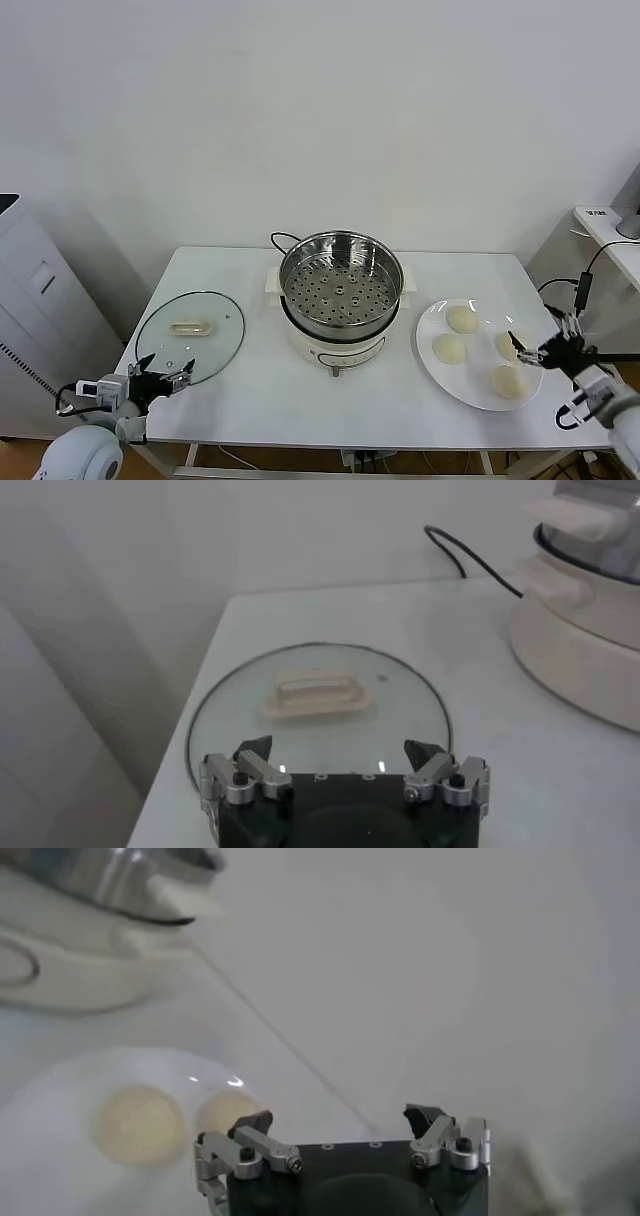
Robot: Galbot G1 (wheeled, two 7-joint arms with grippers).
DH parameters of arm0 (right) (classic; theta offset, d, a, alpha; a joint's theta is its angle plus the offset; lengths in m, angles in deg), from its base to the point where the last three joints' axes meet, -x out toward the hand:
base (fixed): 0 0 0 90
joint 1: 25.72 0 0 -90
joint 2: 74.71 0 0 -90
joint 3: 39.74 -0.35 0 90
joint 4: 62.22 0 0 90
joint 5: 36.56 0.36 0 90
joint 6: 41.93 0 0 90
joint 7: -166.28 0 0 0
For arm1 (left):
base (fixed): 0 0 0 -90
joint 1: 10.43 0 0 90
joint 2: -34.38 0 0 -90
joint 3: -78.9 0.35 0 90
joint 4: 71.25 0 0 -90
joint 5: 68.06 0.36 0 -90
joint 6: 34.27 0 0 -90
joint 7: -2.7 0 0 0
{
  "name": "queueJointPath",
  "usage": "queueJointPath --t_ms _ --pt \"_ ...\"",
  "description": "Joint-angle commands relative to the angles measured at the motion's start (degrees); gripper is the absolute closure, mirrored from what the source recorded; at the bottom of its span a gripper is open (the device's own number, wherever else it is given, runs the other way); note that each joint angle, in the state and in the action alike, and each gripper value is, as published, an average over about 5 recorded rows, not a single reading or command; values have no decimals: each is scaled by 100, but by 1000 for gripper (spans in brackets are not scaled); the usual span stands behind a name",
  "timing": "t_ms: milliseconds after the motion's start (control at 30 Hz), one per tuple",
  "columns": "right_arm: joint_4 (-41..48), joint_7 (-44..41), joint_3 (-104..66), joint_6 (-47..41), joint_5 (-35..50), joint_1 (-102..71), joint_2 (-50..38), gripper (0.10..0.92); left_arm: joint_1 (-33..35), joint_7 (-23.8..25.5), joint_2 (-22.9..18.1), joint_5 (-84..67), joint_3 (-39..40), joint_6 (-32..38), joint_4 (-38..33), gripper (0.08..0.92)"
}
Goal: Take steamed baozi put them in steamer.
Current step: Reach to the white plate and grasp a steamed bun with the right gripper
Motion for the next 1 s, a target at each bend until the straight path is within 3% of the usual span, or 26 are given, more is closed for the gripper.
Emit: queueJointPath --t_ms 33,533,800,1000 --pt "1012 -1647 991 268 -798 1546 -838 203 -172 9 46 9 209 -60 34 177" --pt "2970 -3812 5631 451 246 6129 -933 203 -133 -4 100 26 173 -107 -61 177" --pt "4137 -4386 7311 682 53 7834 -15 203 -84 -3 57 28 122 -107 -43 177" --pt "4728 -4777 7701 920 -614 8199 679 203 -85 1 29 27 102 -108 4 177"
